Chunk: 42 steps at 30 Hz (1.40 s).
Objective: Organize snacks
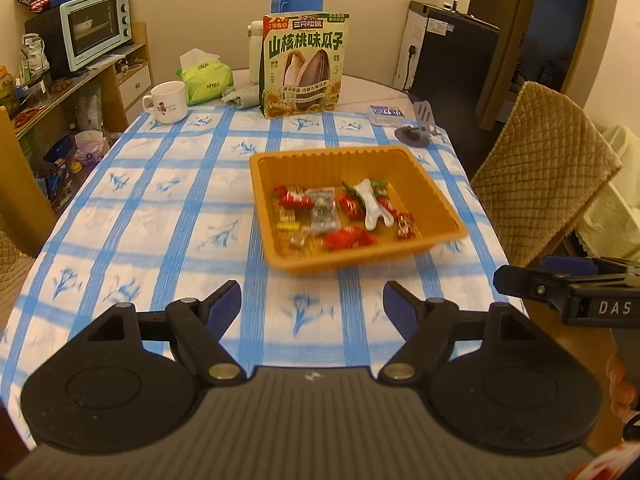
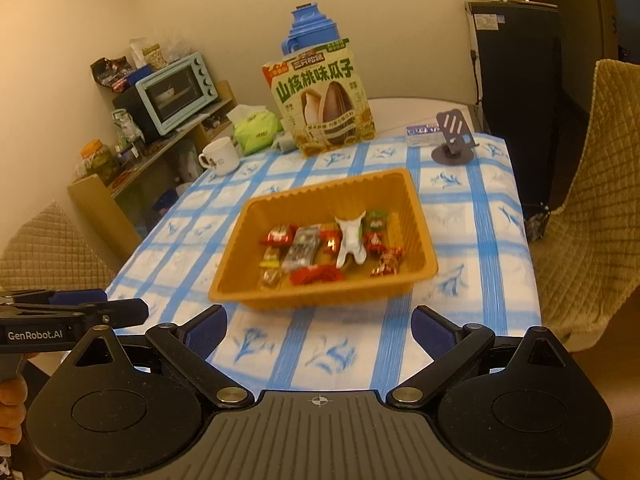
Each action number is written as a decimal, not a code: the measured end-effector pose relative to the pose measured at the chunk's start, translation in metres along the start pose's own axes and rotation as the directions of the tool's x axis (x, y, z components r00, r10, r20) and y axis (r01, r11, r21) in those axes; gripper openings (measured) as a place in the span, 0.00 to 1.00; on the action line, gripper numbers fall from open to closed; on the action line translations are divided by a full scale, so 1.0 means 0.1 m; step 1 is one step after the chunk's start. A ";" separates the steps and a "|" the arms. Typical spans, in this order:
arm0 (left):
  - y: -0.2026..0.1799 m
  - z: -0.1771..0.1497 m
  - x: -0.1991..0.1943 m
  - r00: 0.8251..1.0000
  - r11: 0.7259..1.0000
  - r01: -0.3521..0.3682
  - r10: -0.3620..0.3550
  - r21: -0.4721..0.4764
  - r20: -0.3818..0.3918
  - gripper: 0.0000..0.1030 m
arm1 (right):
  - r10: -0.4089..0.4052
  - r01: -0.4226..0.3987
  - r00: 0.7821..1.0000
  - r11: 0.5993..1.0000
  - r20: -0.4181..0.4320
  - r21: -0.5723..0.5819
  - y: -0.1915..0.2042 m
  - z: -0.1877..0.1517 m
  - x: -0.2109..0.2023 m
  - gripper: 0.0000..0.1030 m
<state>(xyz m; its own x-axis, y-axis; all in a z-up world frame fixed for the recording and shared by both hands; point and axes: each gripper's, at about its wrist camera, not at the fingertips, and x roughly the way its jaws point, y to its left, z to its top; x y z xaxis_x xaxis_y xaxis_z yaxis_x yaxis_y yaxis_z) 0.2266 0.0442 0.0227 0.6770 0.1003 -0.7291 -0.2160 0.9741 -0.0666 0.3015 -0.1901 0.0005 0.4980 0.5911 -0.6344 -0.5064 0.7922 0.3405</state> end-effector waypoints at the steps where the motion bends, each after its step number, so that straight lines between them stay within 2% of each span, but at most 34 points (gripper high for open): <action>1: 0.01 -0.07 -0.07 1.000 1.000 -0.003 0.003 0.006 -0.001 0.74 | -0.005 0.005 1.000 1.000 -0.004 0.003 0.04 -0.05 -0.04 0.95; 13: 0.16 -0.70 -0.64 1.000 0.999 0.020 -0.019 0.037 -0.021 0.74 | -0.080 0.080 0.996 0.997 -0.049 -0.004 0.52 -0.73 -0.48 0.95; 23: 0.21 -1.08 -1.01 0.998 0.997 0.053 -0.052 0.057 -0.023 0.74 | -0.095 0.095 0.993 0.996 -0.074 -0.005 0.84 -1.16 -0.79 0.95; 32: 0.26 -1.34 -1.18 0.996 0.995 0.076 -0.073 0.063 -0.044 0.74 | -0.084 0.084 0.993 0.996 -0.085 -0.004 1.04 -1.41 -0.94 0.95; 42: 0.30 -1.44 -1.29 0.996 0.995 0.081 -0.078 0.059 -0.043 0.74 | -0.087 0.087 0.993 0.996 -0.086 -0.007 1.13 -1.48 -0.98 0.95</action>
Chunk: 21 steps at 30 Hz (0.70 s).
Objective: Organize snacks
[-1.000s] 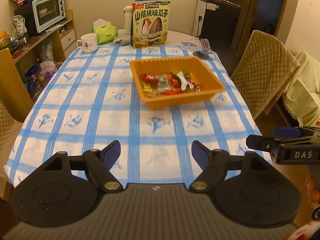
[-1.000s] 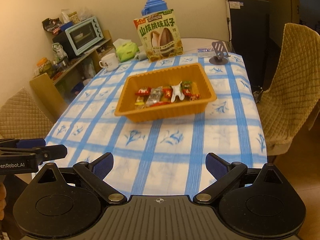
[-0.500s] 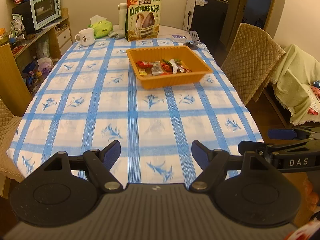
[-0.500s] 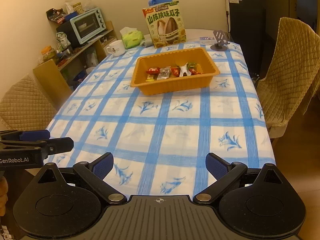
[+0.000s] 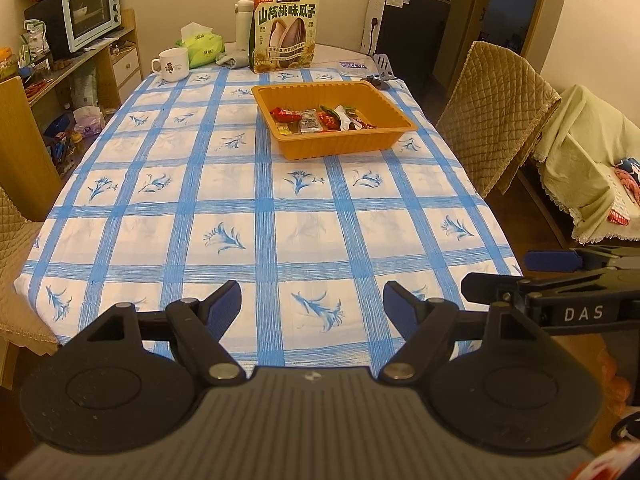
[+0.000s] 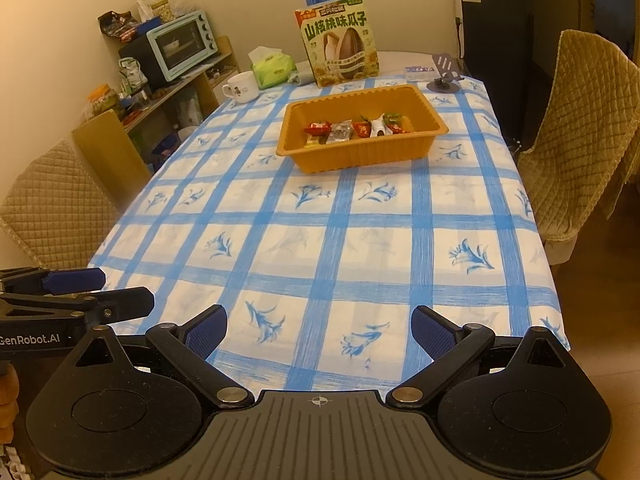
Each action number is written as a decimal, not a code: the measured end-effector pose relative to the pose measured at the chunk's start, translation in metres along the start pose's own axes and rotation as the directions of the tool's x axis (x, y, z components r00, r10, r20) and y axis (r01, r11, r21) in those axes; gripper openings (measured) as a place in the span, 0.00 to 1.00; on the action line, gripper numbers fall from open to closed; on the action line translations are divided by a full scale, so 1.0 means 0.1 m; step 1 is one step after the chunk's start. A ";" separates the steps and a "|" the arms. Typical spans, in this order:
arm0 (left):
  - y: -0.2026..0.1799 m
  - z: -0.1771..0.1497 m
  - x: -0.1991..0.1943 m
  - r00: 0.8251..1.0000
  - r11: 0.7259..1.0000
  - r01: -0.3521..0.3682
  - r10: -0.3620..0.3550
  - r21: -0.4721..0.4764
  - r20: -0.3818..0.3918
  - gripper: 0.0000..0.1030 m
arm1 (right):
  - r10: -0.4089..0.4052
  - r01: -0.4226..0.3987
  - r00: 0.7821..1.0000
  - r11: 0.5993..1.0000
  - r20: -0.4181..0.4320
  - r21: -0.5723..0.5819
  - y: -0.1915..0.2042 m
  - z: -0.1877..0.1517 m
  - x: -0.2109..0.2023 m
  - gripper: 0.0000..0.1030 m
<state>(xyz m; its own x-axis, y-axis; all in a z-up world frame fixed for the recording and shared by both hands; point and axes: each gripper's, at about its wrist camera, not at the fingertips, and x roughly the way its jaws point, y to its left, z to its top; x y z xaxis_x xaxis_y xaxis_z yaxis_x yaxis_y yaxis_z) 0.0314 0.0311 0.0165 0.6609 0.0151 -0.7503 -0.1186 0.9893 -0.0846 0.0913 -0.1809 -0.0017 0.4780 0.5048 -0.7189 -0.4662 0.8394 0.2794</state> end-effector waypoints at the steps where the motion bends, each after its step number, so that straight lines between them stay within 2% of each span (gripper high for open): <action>1: 0.00 0.00 -0.01 1.000 1.000 0.001 -0.001 0.000 0.001 0.74 | 0.001 -0.001 1.000 1.000 0.001 -0.001 0.01 -0.01 0.00 0.95; 21: 0.00 0.01 0.00 1.000 1.000 0.009 -0.009 -0.001 -0.001 0.74 | -0.005 0.005 1.000 1.000 0.005 -0.002 0.04 0.03 0.00 0.95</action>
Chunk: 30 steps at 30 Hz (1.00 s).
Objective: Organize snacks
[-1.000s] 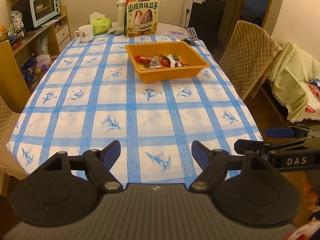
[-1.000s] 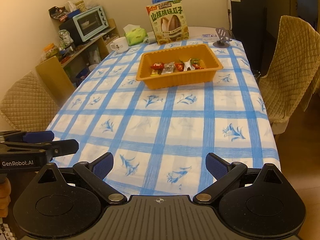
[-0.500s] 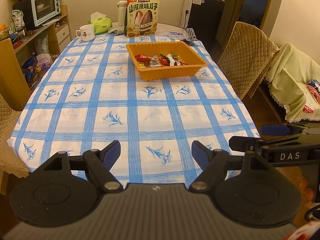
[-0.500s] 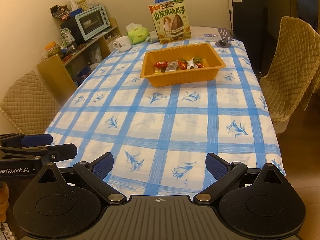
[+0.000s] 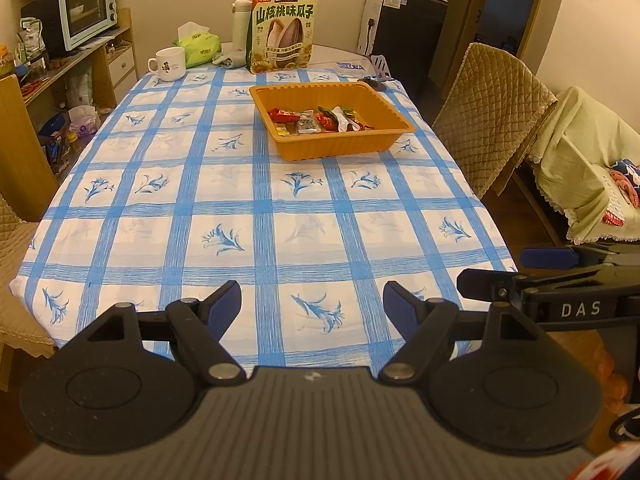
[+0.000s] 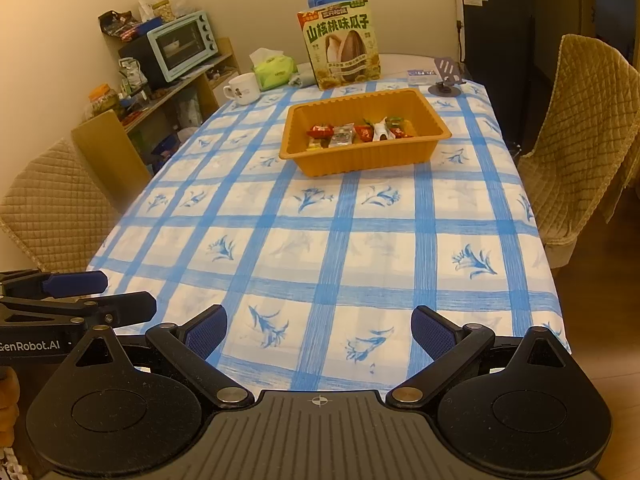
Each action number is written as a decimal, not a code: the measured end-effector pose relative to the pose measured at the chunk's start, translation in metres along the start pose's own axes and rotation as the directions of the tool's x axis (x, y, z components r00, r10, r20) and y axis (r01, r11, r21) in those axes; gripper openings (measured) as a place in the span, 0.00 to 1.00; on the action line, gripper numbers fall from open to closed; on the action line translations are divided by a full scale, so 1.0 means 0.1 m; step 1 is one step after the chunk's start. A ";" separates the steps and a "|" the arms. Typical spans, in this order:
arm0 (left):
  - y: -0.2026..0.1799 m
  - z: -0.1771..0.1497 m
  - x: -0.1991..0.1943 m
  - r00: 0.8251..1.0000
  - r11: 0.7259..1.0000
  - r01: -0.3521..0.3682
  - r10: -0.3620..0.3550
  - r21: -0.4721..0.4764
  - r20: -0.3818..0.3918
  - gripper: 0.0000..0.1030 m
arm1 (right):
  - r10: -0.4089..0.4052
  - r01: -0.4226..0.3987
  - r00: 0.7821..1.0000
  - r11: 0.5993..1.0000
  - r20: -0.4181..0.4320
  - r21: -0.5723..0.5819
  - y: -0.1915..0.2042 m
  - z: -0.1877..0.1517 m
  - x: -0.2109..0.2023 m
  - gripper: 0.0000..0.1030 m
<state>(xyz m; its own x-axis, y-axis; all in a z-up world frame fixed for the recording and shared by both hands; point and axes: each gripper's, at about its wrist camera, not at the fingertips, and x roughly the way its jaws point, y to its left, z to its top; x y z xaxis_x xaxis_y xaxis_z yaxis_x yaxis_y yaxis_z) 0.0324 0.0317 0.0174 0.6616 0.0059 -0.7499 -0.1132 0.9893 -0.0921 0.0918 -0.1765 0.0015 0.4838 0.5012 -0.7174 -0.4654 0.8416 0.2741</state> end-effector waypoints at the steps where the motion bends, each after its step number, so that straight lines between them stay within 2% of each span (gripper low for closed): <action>1: 0.00 0.01 0.01 1.000 1.000 -0.001 0.001 0.000 0.000 0.74 | 0.000 0.000 1.000 1.000 0.000 0.000 0.00 0.00 0.00 0.95; 30: 0.11 0.12 0.08 1.000 1.000 0.005 -0.005 -0.013 0.000 0.74 | -0.002 0.002 1.000 1.000 -0.010 -0.003 0.07 0.09 0.09 0.95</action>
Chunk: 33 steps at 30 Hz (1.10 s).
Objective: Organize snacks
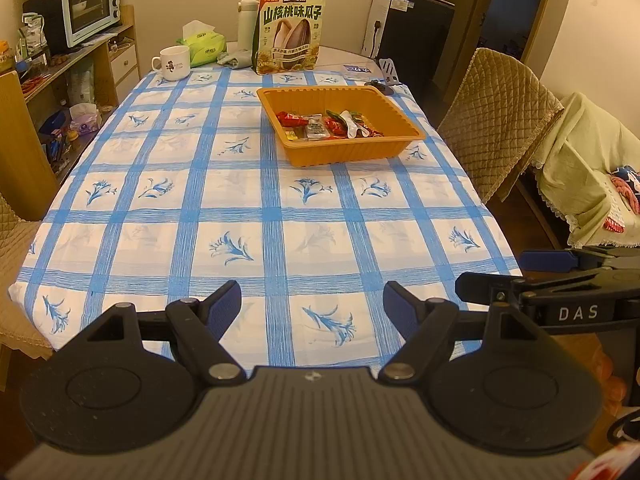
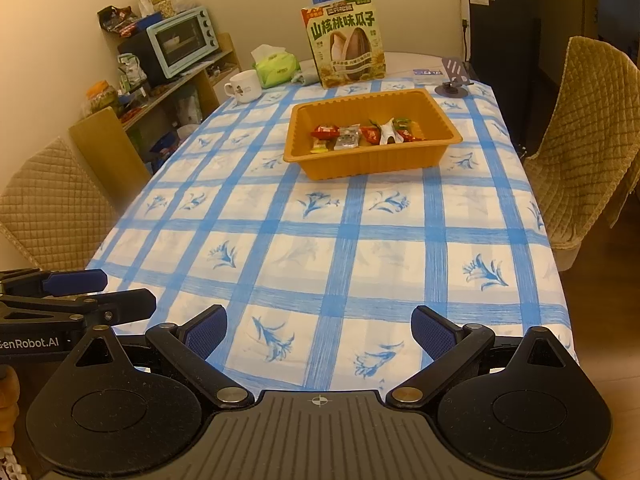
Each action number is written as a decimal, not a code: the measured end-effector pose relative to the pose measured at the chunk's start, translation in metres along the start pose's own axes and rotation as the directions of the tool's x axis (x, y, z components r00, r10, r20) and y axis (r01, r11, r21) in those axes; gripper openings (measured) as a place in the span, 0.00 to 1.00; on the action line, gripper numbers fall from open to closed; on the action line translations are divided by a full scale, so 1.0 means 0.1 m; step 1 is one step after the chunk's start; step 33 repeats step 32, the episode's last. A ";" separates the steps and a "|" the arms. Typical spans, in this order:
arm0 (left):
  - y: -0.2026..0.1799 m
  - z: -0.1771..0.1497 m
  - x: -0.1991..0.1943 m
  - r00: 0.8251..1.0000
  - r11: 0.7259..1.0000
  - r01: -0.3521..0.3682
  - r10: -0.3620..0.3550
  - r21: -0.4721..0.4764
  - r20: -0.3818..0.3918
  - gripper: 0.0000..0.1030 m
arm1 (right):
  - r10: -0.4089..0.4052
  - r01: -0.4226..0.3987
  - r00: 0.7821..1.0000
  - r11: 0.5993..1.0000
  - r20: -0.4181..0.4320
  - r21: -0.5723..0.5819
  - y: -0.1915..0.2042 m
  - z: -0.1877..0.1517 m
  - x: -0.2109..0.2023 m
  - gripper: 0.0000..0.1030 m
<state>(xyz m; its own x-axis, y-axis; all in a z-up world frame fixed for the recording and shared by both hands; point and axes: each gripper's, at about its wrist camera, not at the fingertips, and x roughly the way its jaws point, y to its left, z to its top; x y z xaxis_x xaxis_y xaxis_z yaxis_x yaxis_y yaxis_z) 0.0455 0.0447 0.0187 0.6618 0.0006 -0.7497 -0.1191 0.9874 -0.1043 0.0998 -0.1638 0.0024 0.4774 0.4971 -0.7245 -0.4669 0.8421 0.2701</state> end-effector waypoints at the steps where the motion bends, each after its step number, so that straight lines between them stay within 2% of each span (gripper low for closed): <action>1: 0.00 0.00 0.00 1.000 1.000 0.000 0.000 0.000 0.000 0.74 | 0.000 0.000 1.000 1.000 0.000 0.000 0.00 0.00 0.00 0.95; 33: -0.04 0.09 0.14 1.000 1.000 0.003 -0.003 -0.001 -0.006 0.74 | -0.003 0.003 1.000 1.000 -0.007 0.007 -0.12 0.10 0.10 0.95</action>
